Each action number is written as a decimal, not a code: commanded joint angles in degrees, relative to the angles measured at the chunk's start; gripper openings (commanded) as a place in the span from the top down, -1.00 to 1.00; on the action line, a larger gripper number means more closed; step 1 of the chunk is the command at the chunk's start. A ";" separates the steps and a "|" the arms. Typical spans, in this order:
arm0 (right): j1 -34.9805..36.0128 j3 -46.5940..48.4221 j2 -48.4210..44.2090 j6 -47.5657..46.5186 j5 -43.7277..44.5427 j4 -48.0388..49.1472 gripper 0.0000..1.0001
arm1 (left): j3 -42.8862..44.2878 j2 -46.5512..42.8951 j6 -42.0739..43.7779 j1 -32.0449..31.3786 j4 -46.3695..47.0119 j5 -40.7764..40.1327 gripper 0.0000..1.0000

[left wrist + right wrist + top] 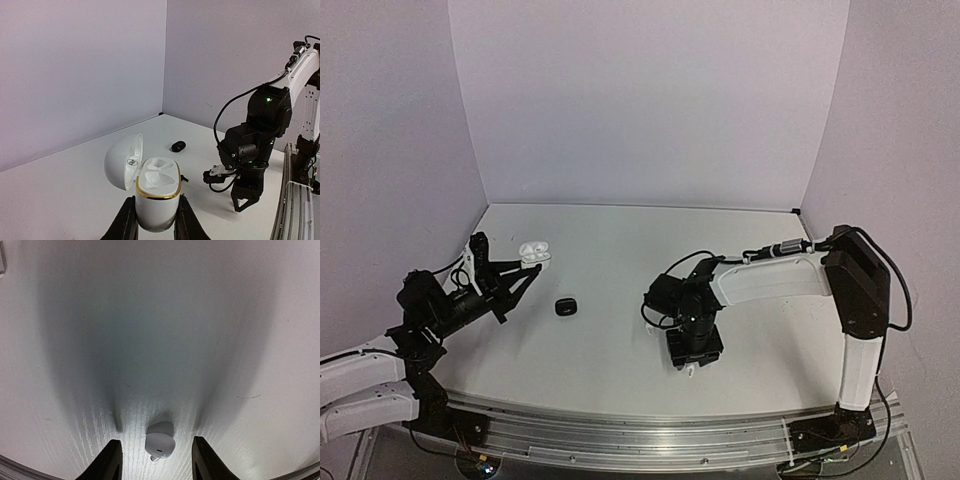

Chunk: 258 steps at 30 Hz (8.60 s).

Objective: Insert the wireless bluetooth earbuds into the charging case
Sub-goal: Pick up the right earbud from the center of the board, then insert the right earbud into the right side groove of the charging case, then pick up the left earbud from the center of the board.

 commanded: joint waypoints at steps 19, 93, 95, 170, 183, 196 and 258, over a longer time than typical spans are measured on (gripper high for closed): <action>0.12 -0.45 1.08 0.70 1.44 0.84 0.44 | 0.55 0.82 -0.88 -0.40 1.96 1.49 1.00; 12.77 24.07 -4.48 -50.45 9.74 65.39 1.00 | 0.14 5.79 -1.50 -0.41 19.27 -1.02 1.00; 12.77 23.58 -4.32 -51.10 10.53 65.39 1.00 | 0.18 5.65 -1.42 -0.41 19.29 -0.99 1.00; 15.06 24.33 -1.17 -65.39 18.05 53.73 0.97 | 1.17 4.48 -2.22 -0.41 18.37 -2.38 1.00; 15.42 23.52 -0.81 -64.51 18.33 53.79 0.83 | 1.75 4.29 -3.52 -0.45 18.99 -3.28 1.00; 15.45 22.37 -1.00 -63.03 18.55 53.80 0.66 | 1.95 4.53 -3.52 -0.45 19.23 -3.08 1.00; -0.85 47.08 12.79 -2.44 8.37 -9.93 -0.44 | 1.96 4.42 1.04 -0.40 10.94 -12.48 1.00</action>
